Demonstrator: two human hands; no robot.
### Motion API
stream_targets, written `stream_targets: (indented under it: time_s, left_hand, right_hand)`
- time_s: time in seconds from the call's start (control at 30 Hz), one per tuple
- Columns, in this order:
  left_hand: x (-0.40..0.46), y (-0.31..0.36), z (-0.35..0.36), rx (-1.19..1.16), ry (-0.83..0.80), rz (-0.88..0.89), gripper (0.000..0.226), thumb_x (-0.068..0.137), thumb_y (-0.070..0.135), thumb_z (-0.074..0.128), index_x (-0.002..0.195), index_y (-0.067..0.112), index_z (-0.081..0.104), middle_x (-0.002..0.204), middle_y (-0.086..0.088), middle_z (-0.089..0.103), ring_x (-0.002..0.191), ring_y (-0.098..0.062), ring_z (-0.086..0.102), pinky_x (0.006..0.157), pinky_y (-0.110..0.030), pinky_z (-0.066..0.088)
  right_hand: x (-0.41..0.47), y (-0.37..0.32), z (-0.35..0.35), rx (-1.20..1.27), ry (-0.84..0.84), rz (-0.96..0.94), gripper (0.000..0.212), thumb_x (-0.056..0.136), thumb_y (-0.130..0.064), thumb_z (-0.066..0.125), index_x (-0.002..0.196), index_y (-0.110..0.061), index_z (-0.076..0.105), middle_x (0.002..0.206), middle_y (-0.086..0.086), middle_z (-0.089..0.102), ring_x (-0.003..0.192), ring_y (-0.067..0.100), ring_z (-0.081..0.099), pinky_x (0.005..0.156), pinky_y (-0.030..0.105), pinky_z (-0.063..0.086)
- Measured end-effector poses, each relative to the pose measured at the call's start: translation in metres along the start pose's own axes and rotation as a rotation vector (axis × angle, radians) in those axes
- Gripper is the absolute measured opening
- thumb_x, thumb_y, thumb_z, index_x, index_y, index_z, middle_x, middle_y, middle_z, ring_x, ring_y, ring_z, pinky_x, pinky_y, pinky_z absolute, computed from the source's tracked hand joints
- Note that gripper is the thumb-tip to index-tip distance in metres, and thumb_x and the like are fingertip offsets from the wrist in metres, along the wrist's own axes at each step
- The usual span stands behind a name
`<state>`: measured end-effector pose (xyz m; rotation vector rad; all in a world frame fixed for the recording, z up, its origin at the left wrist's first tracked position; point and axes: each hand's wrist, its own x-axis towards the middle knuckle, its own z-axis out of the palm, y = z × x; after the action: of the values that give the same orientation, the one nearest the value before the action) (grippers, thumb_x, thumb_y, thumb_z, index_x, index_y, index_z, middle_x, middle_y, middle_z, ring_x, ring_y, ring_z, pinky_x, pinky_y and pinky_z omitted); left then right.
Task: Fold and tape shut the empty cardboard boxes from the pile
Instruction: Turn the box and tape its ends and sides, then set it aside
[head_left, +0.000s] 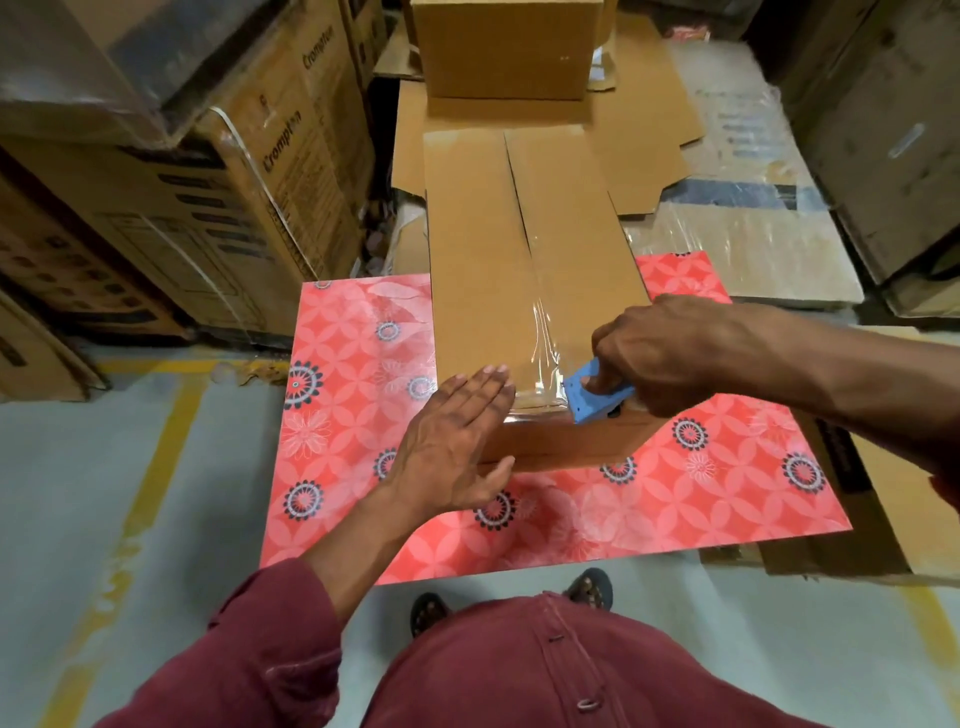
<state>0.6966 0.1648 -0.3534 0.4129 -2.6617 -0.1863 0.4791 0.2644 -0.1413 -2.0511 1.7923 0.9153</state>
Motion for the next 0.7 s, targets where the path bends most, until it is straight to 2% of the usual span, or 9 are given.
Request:
stream_targets:
  time_s: [0.17,0.27,0.4,0.57,0.7]
  left_hand:
    - [0.000,0.001,0.001,-0.016,-0.009,-0.006,0.086,0.084,0.046,0.069,0.155,0.004,0.045,0.166,-0.013,0.036,0.155,-0.025,0.032,0.125,-0.046,0.029]
    - [0.000,0.004,0.000,-0.003,-0.020,-0.010,0.087,0.084,0.048,0.067,0.155,0.003,0.045,0.165,-0.014,0.037,0.155,-0.026,0.032,0.125,-0.048,0.029]
    - [0.010,0.018,-0.005,0.042,-0.029,-0.019,0.087,0.087,0.055,0.062,0.153,0.001,0.047,0.163,-0.016,0.041,0.155,-0.029,0.033,0.125,-0.054,0.026]
    - [0.060,0.070,0.012,-0.050,-0.125,0.088,0.088,0.089,0.062,0.053,0.153,0.001,0.047,0.163,-0.017,0.040,0.155,-0.027,0.032,0.126,-0.053,0.024]
    - [0.082,0.096,0.039,-0.056,-0.166,0.091,0.092,0.089,0.064,0.051,0.153,-0.002,0.045,0.161,-0.020,0.041,0.154,-0.030,0.034,0.125,-0.051,0.029]
  right_hand:
    - [-0.026,0.045,0.031,-0.102,-0.088,0.099,0.050,0.086,-0.033,0.061,0.131,-0.051,0.055,0.108,-0.012,0.063,0.098,0.018,0.065,0.079,0.043,0.059]
    - [-0.032,0.053,0.041,-0.110,-0.092,0.092,0.054,0.088,-0.033,0.062,0.138,-0.052,0.051,0.117,-0.012,0.059,0.104,0.017,0.062,0.083,0.041,0.056]
    - [-0.032,0.056,0.047,-0.097,-0.046,0.078,0.057,0.087,-0.030,0.064,0.139,-0.050,0.053,0.119,-0.013,0.057,0.107,0.018,0.061,0.085,0.041,0.052]
    - [-0.036,0.061,0.057,-0.014,-0.003,0.095,0.058,0.086,-0.029,0.062,0.139,-0.052,0.053,0.127,-0.016,0.057,0.111,0.021,0.062,0.080,0.038,0.047]
    - [-0.041,0.069,0.063,0.038,0.023,0.083,0.057,0.087,-0.029,0.063,0.140,-0.049,0.054,0.131,-0.014,0.060,0.111,0.023,0.063,0.087,0.042,0.053]
